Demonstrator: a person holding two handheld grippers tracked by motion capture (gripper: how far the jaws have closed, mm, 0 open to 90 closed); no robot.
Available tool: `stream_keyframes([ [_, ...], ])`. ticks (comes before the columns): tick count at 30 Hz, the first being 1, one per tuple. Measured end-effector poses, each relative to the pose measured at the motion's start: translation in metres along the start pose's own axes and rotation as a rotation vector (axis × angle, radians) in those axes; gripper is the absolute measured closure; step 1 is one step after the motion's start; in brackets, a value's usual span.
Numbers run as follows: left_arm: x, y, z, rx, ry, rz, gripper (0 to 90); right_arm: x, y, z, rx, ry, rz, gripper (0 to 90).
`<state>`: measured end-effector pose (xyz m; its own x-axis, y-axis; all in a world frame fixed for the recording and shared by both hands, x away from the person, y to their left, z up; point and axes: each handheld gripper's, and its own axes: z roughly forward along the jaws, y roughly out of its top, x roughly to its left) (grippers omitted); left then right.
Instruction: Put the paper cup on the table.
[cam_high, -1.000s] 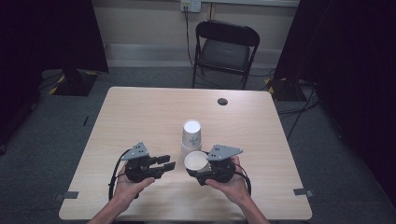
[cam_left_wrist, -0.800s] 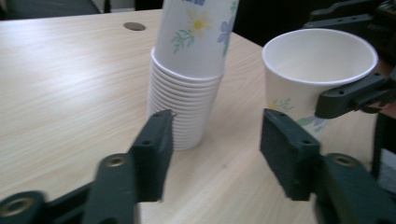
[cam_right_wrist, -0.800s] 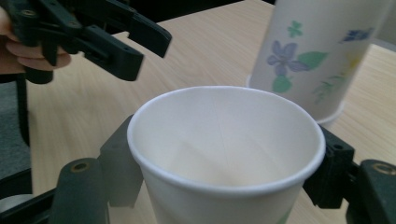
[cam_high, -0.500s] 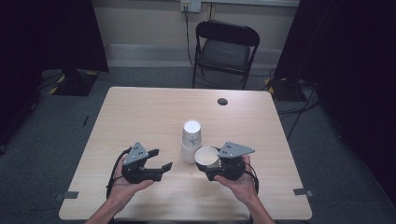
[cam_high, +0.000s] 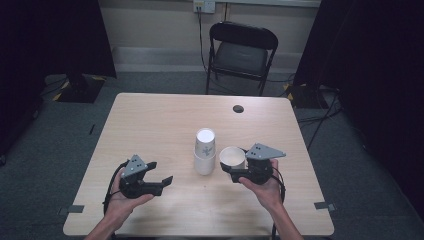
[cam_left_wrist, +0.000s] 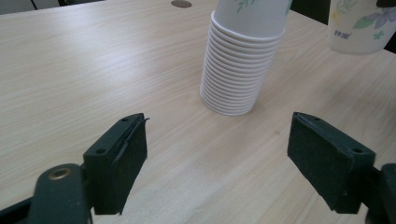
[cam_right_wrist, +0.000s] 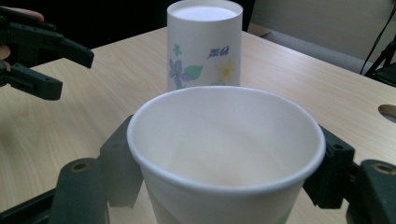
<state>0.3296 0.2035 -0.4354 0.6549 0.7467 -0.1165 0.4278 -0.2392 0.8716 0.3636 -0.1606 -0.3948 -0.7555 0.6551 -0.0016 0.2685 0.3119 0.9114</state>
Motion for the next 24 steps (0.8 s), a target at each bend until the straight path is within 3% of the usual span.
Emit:
stream_keyframes([
  [13,0.012,-0.004,-0.001,-0.006,-0.009,0.000,15.7,-0.020,0.007,0.004,-0.025,-0.036,0.031,27.3],
  [17,0.014,-0.003,-0.001,0.002,0.020,-0.009,15.7,-0.027,0.005,0.007,-0.025,-0.041,0.049,27.3],
  [24,0.014,-0.005,0.003,0.017,0.036,0.009,15.7,-0.037,0.004,0.008,-0.017,-0.066,0.063,27.0],
])
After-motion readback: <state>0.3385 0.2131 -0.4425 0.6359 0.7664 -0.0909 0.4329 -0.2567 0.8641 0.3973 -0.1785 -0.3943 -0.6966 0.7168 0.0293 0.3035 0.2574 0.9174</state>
